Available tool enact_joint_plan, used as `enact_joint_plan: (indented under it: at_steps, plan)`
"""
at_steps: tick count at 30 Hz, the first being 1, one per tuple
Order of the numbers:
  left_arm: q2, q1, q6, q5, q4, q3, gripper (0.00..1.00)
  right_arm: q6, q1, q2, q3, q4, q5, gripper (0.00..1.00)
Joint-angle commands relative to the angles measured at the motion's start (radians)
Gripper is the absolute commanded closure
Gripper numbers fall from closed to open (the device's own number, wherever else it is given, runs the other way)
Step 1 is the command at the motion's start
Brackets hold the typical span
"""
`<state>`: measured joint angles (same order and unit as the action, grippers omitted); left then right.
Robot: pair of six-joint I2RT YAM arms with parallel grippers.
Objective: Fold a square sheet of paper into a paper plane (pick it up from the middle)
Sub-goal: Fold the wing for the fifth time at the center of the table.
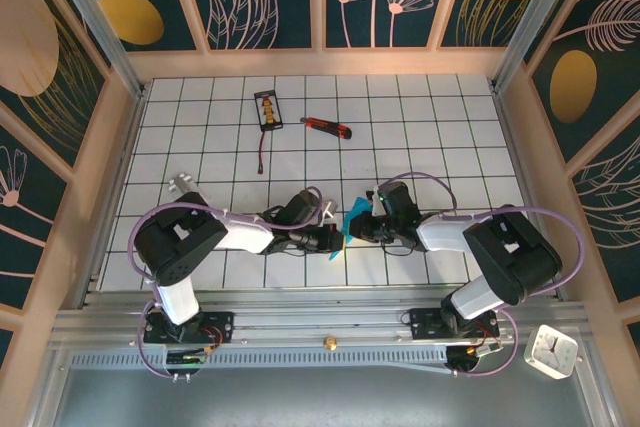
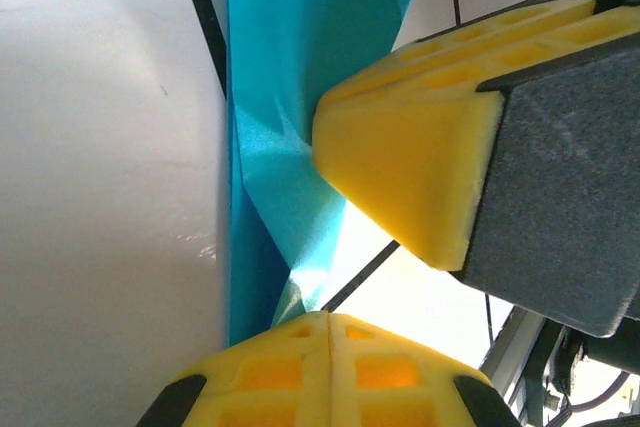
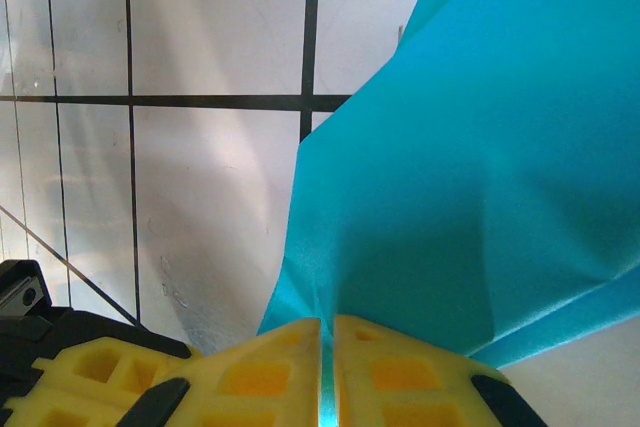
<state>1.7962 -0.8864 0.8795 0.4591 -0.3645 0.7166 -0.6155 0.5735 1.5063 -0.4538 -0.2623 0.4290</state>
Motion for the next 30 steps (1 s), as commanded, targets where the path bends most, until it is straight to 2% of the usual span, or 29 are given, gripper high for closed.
enact_joint_plan:
  at_steps: [1, 21, 25, 30]
  plan:
    - [-0.003, 0.007, -0.021, -0.028, 0.052, 0.004, 0.99, 0.025, -0.018, 0.034, 0.016, 0.115, -0.098, 0.86]
    - [-0.004, 0.01, -0.122, -0.094, 0.209, -0.043, 1.0, 0.042, -0.02, 0.037, -0.02, 0.15, -0.103, 0.85]
    - [0.006, 0.011, -0.134, -0.098, 0.22, -0.046, 1.0, 0.04, -0.021, -0.019, -0.051, 0.124, -0.045, 0.84]
    - [0.017, 0.012, -0.146, -0.114, 0.228, -0.048, 1.0, -0.04, -0.02, -0.112, -0.007, 0.016, 0.056, 0.83]
